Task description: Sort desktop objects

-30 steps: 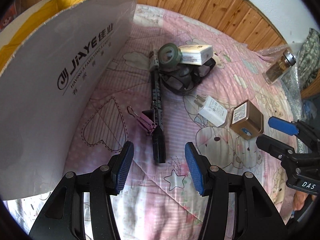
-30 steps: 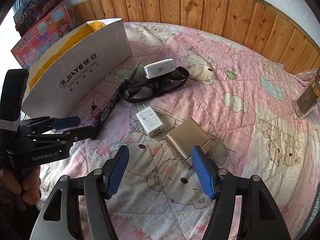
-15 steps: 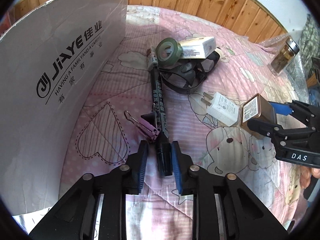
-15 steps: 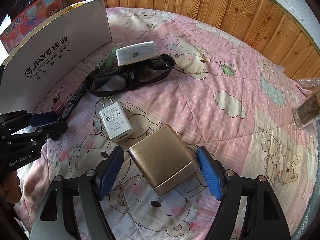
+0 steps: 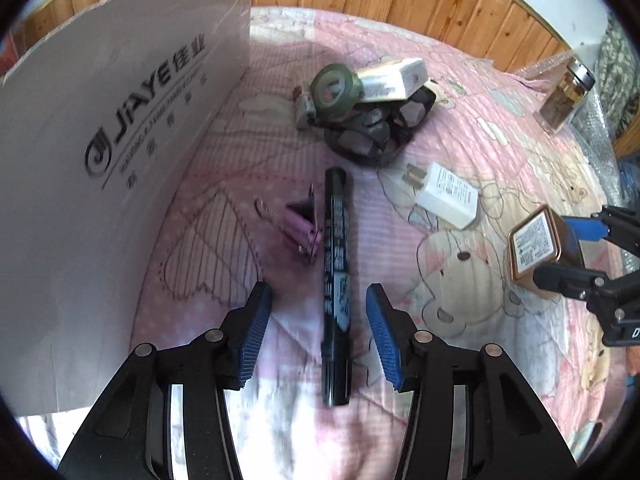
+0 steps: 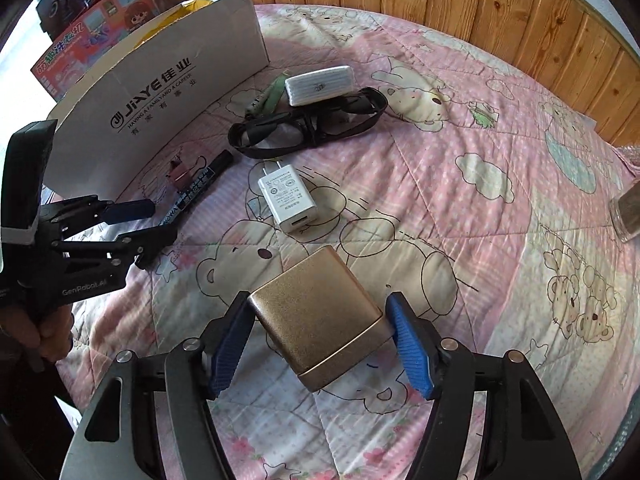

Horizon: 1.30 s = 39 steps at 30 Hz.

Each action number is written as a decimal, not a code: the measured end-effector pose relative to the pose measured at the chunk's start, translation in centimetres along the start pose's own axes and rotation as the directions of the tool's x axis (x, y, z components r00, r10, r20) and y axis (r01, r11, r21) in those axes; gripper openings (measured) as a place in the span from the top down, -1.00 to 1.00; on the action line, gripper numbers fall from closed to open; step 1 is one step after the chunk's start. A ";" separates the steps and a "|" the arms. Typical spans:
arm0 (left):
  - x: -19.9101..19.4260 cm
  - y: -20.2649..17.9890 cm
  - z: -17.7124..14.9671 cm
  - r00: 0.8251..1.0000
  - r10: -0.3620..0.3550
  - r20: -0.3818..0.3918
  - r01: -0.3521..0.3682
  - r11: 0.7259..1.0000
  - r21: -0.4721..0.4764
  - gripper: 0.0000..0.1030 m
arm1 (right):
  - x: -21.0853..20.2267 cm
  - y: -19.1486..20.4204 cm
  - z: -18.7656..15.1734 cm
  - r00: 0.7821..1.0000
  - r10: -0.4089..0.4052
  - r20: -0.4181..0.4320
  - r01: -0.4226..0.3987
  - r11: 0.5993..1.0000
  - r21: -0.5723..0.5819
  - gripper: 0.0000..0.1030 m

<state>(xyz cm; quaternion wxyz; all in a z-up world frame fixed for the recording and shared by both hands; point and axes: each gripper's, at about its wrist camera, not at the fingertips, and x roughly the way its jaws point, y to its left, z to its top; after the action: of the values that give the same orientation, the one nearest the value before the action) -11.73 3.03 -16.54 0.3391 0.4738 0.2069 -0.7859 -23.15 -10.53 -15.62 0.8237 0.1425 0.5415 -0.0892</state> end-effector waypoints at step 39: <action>-8.1 1.7 1.4 0.977 -0.185 0.104 0.204 0.953 -0.222 0.75 | -4.7 5.3 0.5 0.995 0.007 0.098 -0.004 1.000 -0.028 -0.30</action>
<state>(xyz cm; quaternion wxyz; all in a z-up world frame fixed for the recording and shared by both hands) -8.74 3.74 -8.77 0.3211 0.3757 0.3285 -0.8049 -22.98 -5.68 -10.38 0.8516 0.1278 0.5011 -0.0862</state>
